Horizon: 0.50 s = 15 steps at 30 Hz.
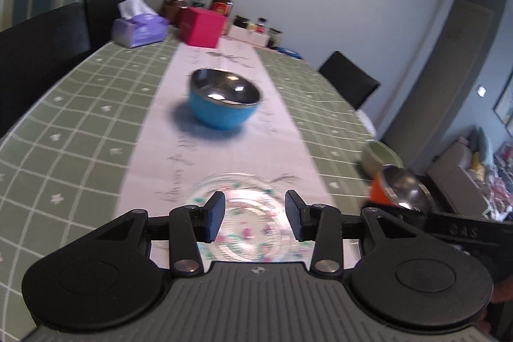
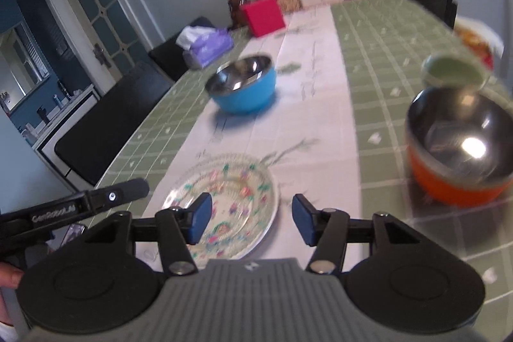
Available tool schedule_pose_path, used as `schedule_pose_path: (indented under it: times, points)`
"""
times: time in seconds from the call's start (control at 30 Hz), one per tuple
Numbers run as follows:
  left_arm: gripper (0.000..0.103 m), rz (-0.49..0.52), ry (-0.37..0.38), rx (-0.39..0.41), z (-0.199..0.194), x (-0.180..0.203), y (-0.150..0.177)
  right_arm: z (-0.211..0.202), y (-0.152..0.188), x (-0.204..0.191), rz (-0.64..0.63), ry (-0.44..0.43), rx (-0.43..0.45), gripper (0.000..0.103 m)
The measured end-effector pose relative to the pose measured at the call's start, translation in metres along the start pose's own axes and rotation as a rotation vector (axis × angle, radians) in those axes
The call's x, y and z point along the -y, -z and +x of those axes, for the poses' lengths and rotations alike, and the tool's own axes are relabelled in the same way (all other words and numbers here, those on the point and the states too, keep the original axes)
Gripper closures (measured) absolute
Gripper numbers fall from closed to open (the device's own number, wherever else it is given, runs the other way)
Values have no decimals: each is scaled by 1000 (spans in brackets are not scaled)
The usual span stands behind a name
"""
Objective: Organize plates and bowls
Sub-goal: 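Open both tools and move them to the orange bowl, then close both tools on the rim of the orange steel-lined bowl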
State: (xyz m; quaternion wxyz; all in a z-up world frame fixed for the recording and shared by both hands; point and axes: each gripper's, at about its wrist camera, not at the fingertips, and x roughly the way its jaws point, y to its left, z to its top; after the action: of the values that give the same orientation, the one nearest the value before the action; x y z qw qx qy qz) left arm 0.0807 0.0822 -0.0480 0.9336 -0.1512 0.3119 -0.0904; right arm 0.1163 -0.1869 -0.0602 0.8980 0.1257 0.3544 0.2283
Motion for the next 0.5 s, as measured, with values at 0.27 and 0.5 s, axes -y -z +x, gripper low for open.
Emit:
schedule_pose_path:
  times: [0.27, 0.5]
  points:
    - [56, -20, 204, -103, 40, 67, -22, -41, -42, 76, 130, 173, 115, 48]
    - [56, -31, 240, -199, 104, 110, -22, -51, -53, 139, 224, 354, 101, 48]
